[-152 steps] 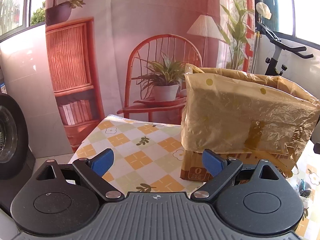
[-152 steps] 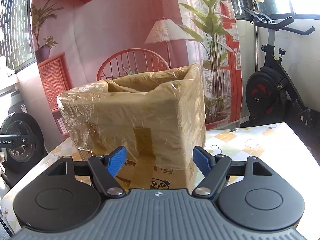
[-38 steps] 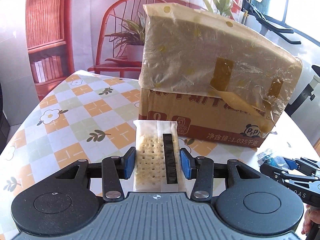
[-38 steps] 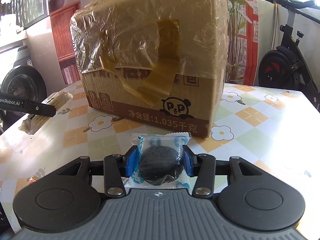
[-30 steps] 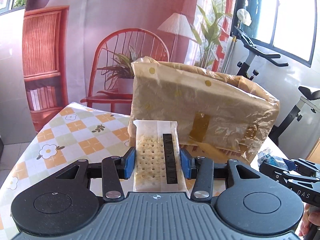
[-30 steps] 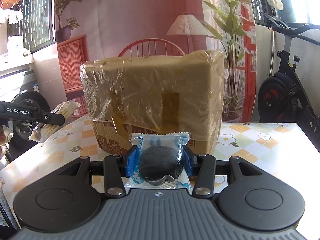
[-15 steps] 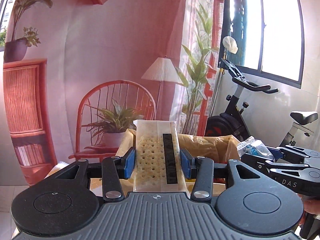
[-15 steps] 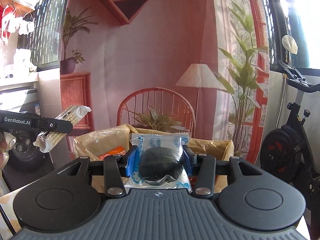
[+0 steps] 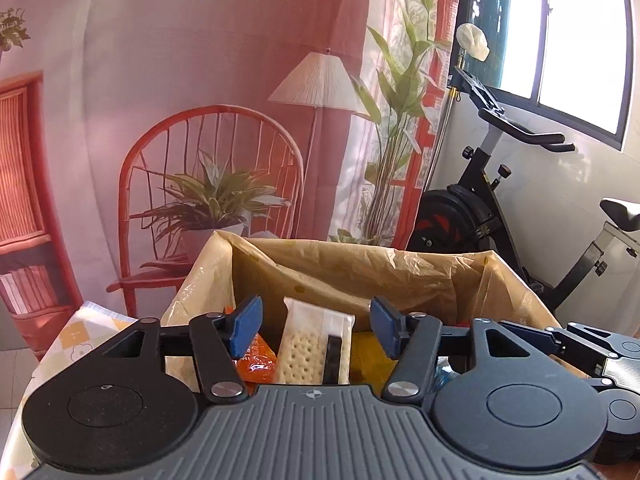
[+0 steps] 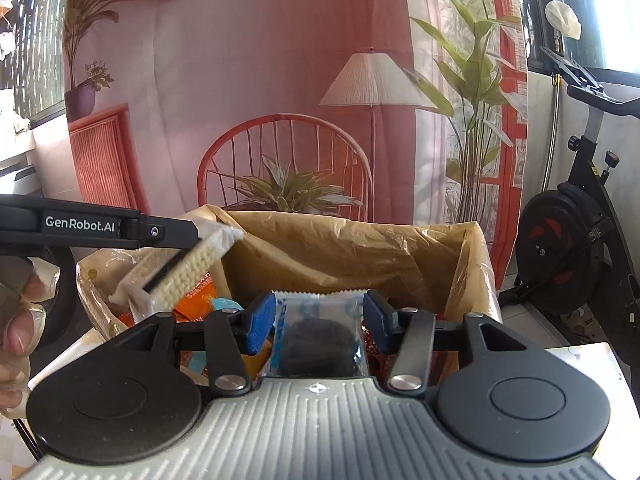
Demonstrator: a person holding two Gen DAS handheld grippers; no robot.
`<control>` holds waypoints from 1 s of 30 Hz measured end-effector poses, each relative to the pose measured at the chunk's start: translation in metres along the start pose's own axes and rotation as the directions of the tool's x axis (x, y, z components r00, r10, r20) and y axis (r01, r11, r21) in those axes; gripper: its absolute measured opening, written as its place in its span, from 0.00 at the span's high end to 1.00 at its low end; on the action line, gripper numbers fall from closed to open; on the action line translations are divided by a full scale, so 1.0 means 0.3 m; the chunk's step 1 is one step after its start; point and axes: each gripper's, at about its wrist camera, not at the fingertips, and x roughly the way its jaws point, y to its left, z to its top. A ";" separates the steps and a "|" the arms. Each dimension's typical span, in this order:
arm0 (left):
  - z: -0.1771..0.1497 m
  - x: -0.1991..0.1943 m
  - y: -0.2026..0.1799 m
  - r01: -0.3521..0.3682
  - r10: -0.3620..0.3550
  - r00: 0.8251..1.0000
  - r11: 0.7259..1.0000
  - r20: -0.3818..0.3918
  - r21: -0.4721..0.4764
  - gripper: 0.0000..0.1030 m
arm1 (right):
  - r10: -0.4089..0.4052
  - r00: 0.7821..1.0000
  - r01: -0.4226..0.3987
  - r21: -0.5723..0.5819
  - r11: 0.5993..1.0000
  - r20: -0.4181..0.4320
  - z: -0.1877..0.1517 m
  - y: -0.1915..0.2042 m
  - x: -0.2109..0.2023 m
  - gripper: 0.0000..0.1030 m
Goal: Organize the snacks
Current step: 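Carry the cracker and round packets over the box and open both tools, then move both open tools back to the orange bread packet on the table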
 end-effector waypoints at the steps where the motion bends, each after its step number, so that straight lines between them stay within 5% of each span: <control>1: -0.009 -0.008 0.008 -0.006 0.006 1.000 1.000 0.005 0.005 0.27 | 0.006 1.000 -0.006 0.007 1.000 0.000 0.001 0.000 -0.006 0.42; 17: -0.060 -0.273 0.086 -0.070 0.070 0.998 0.996 0.008 0.059 0.27 | 0.066 0.994 -0.071 0.053 0.996 0.085 -0.039 0.047 -0.248 0.40; 24: -0.285 -0.373 0.178 -0.046 0.049 0.994 0.999 -0.094 0.028 0.27 | 0.102 0.991 -0.112 0.118 0.987 0.084 -0.152 0.064 -0.355 0.40; 30: -0.525 -0.393 0.243 -0.044 0.031 0.966 0.998 -0.257 -0.044 0.28 | 0.162 0.983 -0.150 0.129 0.980 -0.087 -0.330 0.072 -0.363 0.40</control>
